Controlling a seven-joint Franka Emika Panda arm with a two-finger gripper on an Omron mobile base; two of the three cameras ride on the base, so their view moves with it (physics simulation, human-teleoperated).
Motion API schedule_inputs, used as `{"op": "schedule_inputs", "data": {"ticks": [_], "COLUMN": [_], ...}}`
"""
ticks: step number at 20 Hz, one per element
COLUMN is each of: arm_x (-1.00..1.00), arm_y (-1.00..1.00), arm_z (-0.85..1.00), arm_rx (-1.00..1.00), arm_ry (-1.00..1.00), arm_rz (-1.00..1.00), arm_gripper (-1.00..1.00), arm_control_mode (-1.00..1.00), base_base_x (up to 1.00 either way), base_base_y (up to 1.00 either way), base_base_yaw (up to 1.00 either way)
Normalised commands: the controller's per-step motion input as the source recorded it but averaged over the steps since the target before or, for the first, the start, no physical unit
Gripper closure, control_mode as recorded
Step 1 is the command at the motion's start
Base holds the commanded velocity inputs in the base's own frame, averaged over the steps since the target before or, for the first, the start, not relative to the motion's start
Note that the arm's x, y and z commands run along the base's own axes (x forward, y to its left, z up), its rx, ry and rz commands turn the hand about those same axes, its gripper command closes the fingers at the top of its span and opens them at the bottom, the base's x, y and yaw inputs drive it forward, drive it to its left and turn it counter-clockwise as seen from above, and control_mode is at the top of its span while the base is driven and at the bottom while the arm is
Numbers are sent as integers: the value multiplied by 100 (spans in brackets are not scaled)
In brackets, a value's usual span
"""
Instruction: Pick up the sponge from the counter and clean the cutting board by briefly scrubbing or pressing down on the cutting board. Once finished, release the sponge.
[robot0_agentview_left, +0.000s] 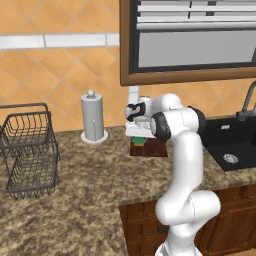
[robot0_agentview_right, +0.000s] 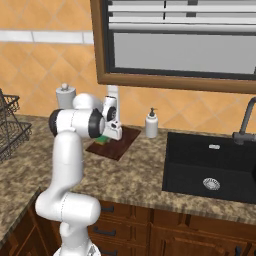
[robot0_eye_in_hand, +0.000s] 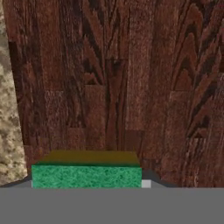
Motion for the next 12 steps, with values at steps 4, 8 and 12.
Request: {"op": "schedule_inputs", "data": {"ticks": [4,8,12], "arm_x": [-85,-70,-60], "arm_y": [-31,-27,-52], "arm_z": [-19,-32,-63], "arm_rx": [-5,-11,-4], "arm_ry": [3,-8,-20], "arm_rz": [-8,-3,0], "arm_gripper": [100,100,100], "arm_control_mode": [-100,-100,-100], "base_base_x": [0,0,0], "base_base_y": [0,0,0], "base_base_yaw": [0,0,0]}}
